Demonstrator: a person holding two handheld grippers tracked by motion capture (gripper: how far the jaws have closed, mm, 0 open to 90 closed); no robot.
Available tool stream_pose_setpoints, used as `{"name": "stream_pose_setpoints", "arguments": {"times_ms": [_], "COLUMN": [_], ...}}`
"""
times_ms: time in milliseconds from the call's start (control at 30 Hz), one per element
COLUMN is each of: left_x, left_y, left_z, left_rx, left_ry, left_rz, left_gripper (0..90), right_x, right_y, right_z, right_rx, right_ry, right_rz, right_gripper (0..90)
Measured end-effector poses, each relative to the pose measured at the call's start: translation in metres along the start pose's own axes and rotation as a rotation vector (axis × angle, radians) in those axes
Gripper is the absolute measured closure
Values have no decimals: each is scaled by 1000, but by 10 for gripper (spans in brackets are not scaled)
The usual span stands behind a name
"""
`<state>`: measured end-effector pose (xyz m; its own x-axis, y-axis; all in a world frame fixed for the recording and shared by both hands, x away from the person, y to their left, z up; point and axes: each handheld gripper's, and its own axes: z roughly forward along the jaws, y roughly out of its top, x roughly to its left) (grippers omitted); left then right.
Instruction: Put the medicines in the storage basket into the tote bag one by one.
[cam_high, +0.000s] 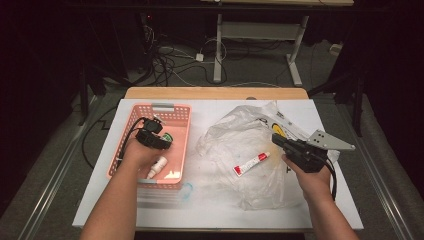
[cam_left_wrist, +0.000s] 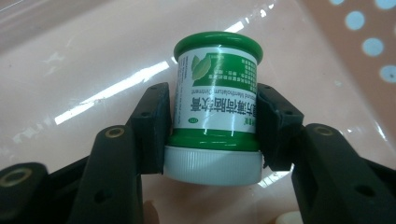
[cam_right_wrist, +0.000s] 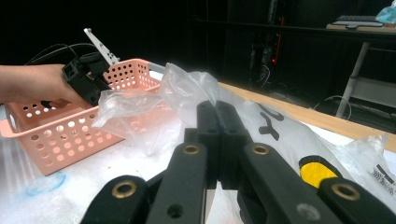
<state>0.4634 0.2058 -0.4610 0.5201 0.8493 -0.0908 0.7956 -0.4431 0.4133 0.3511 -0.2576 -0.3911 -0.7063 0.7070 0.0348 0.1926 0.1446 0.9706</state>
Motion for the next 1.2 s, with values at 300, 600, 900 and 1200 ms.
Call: {"name": "stream_pose_setpoints", "arguments": {"times_ms": [300, 600, 900, 1200], "left_x": [0, -21, -44, -63], "left_y": [-1, -7, -23, -53], "left_z": [-23, -49, -65, -84], "left_rx": [-126, -256, -350, -448], "left_ry": [-37, -52, -58, -69], "left_rz": [-46, -17, 17, 37], "left_gripper": [494, 494, 493, 494], "right_x": [-2, 0, 0, 1], "right_y": [1, 1, 2, 2], "right_z": [-2, -2, -2, -2], "right_rx": [-8, -5, -10, -12], "right_ry": [-5, -4, -6, -5], "right_rz": [0, -1, -7, -9], "right_gripper": [900, 900, 900, 900]}}
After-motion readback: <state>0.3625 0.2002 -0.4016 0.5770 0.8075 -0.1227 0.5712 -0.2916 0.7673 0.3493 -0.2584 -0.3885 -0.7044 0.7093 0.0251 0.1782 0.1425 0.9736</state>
